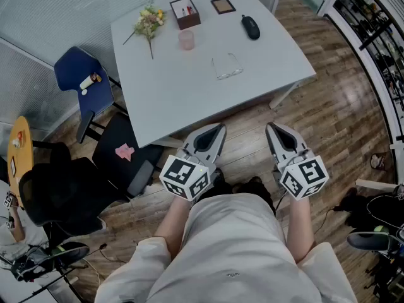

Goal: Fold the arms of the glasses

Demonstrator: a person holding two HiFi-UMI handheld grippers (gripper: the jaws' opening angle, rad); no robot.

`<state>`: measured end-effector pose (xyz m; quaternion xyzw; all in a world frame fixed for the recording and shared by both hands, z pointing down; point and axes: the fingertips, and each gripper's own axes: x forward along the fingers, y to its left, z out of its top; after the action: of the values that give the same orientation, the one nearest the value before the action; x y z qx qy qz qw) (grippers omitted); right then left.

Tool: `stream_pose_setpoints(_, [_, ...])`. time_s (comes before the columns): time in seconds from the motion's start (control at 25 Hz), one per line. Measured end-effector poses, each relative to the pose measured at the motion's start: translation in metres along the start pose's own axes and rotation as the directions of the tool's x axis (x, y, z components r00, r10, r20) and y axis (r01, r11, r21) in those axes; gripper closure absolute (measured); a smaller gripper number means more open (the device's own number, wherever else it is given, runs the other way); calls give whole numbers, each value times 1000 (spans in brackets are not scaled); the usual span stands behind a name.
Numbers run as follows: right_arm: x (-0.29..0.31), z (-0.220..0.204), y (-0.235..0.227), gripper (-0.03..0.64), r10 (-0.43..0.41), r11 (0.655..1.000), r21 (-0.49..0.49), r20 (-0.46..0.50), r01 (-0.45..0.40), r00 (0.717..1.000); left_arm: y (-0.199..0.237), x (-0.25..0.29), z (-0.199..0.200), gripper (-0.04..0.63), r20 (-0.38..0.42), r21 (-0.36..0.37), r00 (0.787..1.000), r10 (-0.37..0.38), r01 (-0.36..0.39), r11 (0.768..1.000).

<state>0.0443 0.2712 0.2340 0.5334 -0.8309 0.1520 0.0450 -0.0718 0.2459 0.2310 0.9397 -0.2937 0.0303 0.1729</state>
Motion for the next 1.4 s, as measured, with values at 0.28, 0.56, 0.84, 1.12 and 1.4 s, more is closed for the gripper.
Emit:
stream_pose_setpoints(0.28, [15,5,4,614,-2,999,-35,2,2,1000,23,-2,3,577,-26,15,998,52,-51,999])
stream_pose_setpoints(0.56, [25,4,-2,614,-57,998,-29,-3,57,998,40,-9,7,577,-41,2,997,71,-71,997])
stream_pose_setpoints(0.84, [29,-1,6,611,-68,998,-14,-8,68,998,48,-17,4,577,-37,3,997,61,-60,998])
stream_pose_setpoints(1.12, [28,-16,11,584,-79,997,14,-45,80,996,49,-19,-3,575,-40,22,998,55,-54,998])
stream_pose_setpoints(1.4, [30,-24,4,538,-48,998,33,-73,50,996,50,-8,-13,572,-65,0,997,44,-45,999])
